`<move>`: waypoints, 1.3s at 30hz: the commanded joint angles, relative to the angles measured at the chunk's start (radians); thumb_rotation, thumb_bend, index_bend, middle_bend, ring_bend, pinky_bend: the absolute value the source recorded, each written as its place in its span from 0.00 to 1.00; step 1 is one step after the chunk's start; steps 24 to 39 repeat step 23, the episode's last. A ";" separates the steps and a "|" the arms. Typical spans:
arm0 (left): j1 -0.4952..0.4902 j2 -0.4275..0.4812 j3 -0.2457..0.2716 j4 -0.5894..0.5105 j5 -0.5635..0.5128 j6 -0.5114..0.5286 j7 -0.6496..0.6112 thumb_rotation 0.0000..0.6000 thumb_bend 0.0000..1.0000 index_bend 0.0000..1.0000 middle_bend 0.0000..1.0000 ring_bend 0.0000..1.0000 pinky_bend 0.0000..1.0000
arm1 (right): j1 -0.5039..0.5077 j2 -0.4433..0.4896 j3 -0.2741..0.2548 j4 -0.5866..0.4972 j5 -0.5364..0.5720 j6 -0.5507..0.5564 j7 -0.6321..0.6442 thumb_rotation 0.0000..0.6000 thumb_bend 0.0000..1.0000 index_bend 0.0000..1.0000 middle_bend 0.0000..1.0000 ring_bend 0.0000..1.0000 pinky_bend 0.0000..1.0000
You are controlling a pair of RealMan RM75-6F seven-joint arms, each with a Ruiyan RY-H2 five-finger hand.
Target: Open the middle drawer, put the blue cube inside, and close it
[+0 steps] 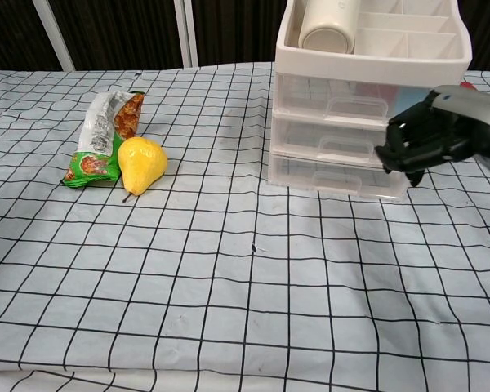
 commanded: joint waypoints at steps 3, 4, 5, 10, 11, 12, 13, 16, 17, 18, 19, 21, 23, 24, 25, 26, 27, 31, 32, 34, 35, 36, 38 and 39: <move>0.000 -0.003 0.001 0.006 0.004 0.002 0.015 1.00 0.03 0.00 0.00 0.00 0.00 | -0.142 0.287 -0.184 -0.001 -0.327 0.080 0.054 1.00 0.23 0.08 0.20 0.18 0.24; 0.000 -0.004 0.001 0.007 0.004 0.003 0.019 1.00 0.03 0.00 0.00 0.00 0.00 | -0.156 0.314 -0.198 0.012 -0.356 0.095 0.066 1.00 0.20 0.03 0.14 0.12 0.22; 0.001 -0.005 0.002 0.009 0.004 0.003 0.027 1.00 0.03 0.00 0.00 0.00 0.00 | -0.177 0.350 -0.217 0.032 -0.395 0.117 0.085 1.00 0.17 0.00 0.08 0.07 0.20; 0.002 -0.009 0.003 0.012 0.002 0.004 0.053 1.00 0.03 0.00 0.00 0.00 0.00 | -0.233 0.434 -0.265 0.113 -0.474 0.177 0.127 1.00 0.10 0.00 0.00 0.00 0.16; 0.002 -0.010 0.004 0.015 0.002 0.003 0.062 1.00 0.03 0.00 0.00 0.00 0.00 | -0.247 0.449 -0.277 0.139 -0.496 0.196 0.127 1.00 0.10 0.00 0.00 0.00 0.16; 0.002 -0.010 0.004 0.018 0.002 0.002 0.069 1.00 0.03 0.00 0.00 0.00 0.00 | -0.255 0.455 -0.282 0.160 -0.514 0.212 0.125 1.00 0.10 0.00 0.00 0.00 0.16; 0.001 -0.011 0.004 0.022 0.001 0.002 0.076 1.00 0.03 0.00 0.00 0.00 0.00 | -0.264 0.456 -0.285 0.185 -0.535 0.233 0.119 1.00 0.10 0.00 0.00 0.00 0.16; 0.001 -0.014 -0.004 0.032 -0.009 0.006 0.086 1.00 0.03 0.00 0.00 0.00 0.00 | -0.290 0.435 -0.287 0.277 -0.599 0.309 0.112 1.00 0.10 0.00 0.00 0.00 0.16; 0.002 -0.015 -0.006 0.033 -0.012 0.006 0.086 1.00 0.03 0.00 0.00 0.00 0.00 | -0.295 0.425 -0.285 0.294 -0.608 0.324 0.120 1.00 0.10 0.00 0.00 0.00 0.16; 0.002 -0.015 -0.008 0.034 -0.015 0.007 0.087 1.00 0.03 0.00 0.00 0.00 0.00 | -0.298 0.417 -0.282 0.305 -0.613 0.334 0.129 1.00 0.10 0.00 0.00 0.00 0.16; 0.002 -0.016 -0.010 0.037 -0.018 0.008 0.089 1.00 0.03 0.00 0.00 0.00 0.00 | -0.301 0.405 -0.278 0.316 -0.617 0.343 0.140 1.00 0.10 0.00 0.00 0.00 0.16; 0.001 -0.018 -0.012 0.038 -0.022 0.007 0.091 1.00 0.03 0.00 0.00 0.00 0.00 | -0.303 0.394 -0.274 0.327 -0.619 0.347 0.149 1.00 0.10 0.00 0.00 0.00 0.16; -0.001 -0.018 -0.013 0.035 -0.025 0.003 0.092 1.00 0.03 0.00 0.00 0.00 0.00 | -0.304 0.385 -0.272 0.340 -0.616 0.344 0.149 1.00 0.10 0.00 0.00 0.00 0.16; -0.001 -0.018 -0.013 0.035 -0.025 0.003 0.092 1.00 0.03 0.00 0.00 0.00 0.00 | -0.304 0.385 -0.272 0.340 -0.616 0.344 0.149 1.00 0.10 0.00 0.00 0.00 0.16; -0.001 -0.018 -0.013 0.035 -0.025 0.003 0.092 1.00 0.03 0.00 0.00 0.00 0.00 | -0.304 0.385 -0.272 0.340 -0.616 0.344 0.149 1.00 0.10 0.00 0.00 0.00 0.16; -0.001 -0.018 -0.013 0.035 -0.025 0.003 0.092 1.00 0.03 0.00 0.00 0.00 0.00 | -0.304 0.385 -0.272 0.340 -0.616 0.344 0.149 1.00 0.10 0.00 0.00 0.00 0.16; -0.001 -0.018 -0.013 0.035 -0.025 0.003 0.092 1.00 0.03 0.00 0.00 0.00 0.00 | -0.304 0.385 -0.272 0.340 -0.616 0.344 0.149 1.00 0.10 0.00 0.00 0.00 0.16; -0.001 -0.018 -0.013 0.035 -0.025 0.003 0.092 1.00 0.03 0.00 0.00 0.00 0.00 | -0.304 0.385 -0.272 0.340 -0.616 0.344 0.149 1.00 0.10 0.00 0.00 0.00 0.16; -0.001 -0.018 -0.013 0.035 -0.025 0.003 0.092 1.00 0.03 0.00 0.00 0.00 0.00 | -0.304 0.385 -0.272 0.340 -0.616 0.344 0.149 1.00 0.10 0.00 0.00 0.00 0.16; -0.001 -0.018 -0.013 0.035 -0.025 0.003 0.092 1.00 0.03 0.00 0.00 0.00 0.00 | -0.304 0.385 -0.272 0.340 -0.616 0.344 0.149 1.00 0.10 0.00 0.00 0.00 0.16; -0.001 -0.018 -0.013 0.035 -0.025 0.003 0.092 1.00 0.03 0.00 0.00 0.00 0.00 | -0.304 0.385 -0.272 0.340 -0.616 0.344 0.149 1.00 0.10 0.00 0.00 0.00 0.16; -0.001 -0.018 -0.013 0.035 -0.025 0.003 0.092 1.00 0.03 0.00 0.00 0.00 0.00 | -0.304 0.385 -0.272 0.340 -0.616 0.344 0.149 1.00 0.10 0.00 0.00 0.00 0.16; -0.001 -0.018 -0.013 0.035 -0.025 0.003 0.092 1.00 0.03 0.00 0.00 0.00 0.00 | -0.304 0.385 -0.272 0.340 -0.616 0.344 0.149 1.00 0.10 0.00 0.00 0.00 0.16; -0.001 -0.018 -0.013 0.035 -0.025 0.003 0.092 1.00 0.03 0.00 0.00 0.00 0.00 | -0.304 0.385 -0.272 0.340 -0.616 0.344 0.149 1.00 0.10 0.00 0.00 0.00 0.16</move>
